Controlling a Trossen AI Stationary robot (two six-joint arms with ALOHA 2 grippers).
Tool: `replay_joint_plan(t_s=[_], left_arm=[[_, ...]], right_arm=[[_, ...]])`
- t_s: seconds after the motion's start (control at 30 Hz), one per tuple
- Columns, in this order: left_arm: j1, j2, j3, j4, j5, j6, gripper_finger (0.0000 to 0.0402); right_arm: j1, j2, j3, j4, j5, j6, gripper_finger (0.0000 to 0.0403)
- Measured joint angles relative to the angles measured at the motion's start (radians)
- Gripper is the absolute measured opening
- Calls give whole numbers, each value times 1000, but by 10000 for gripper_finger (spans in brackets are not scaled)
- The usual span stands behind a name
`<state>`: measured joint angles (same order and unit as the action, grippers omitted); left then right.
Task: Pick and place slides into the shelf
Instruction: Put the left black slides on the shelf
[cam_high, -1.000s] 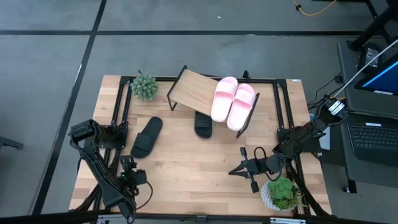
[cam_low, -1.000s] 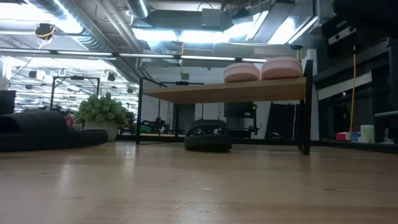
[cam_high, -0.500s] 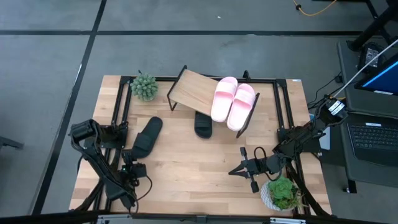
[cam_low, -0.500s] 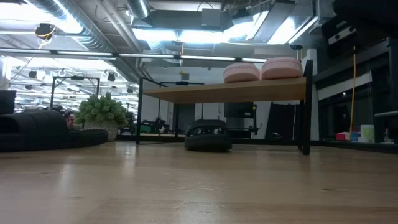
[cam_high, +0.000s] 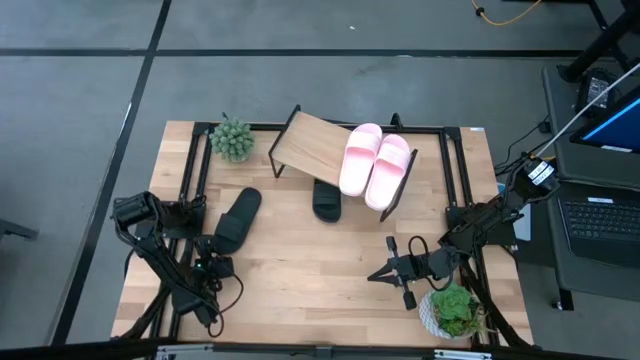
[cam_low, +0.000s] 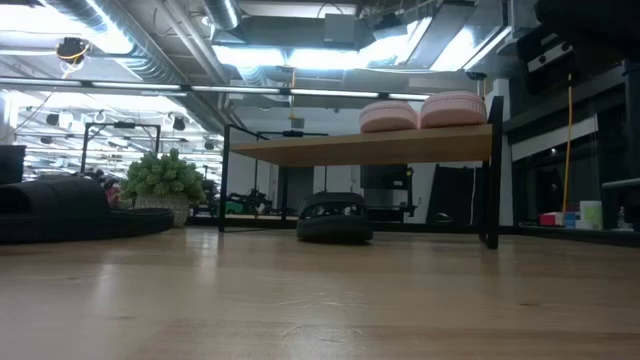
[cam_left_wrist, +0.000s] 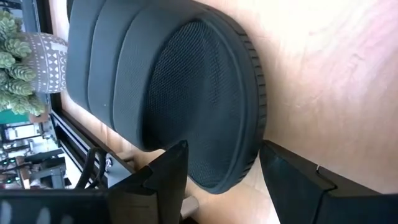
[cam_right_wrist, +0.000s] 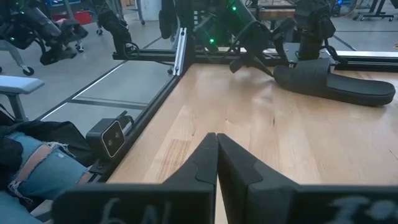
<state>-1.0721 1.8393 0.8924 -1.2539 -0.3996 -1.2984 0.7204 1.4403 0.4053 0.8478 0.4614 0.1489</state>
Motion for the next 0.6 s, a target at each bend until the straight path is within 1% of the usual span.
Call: replay_joint_plan(t_s=[0.2,0.6], left_arm=[[0,-1,-21,45,-4,0,190],[0,-2,-46,60,-36,2,186]], right_arm=[[0,0,0,0,0,0,12],[0,0,0,0,0,0,12]])
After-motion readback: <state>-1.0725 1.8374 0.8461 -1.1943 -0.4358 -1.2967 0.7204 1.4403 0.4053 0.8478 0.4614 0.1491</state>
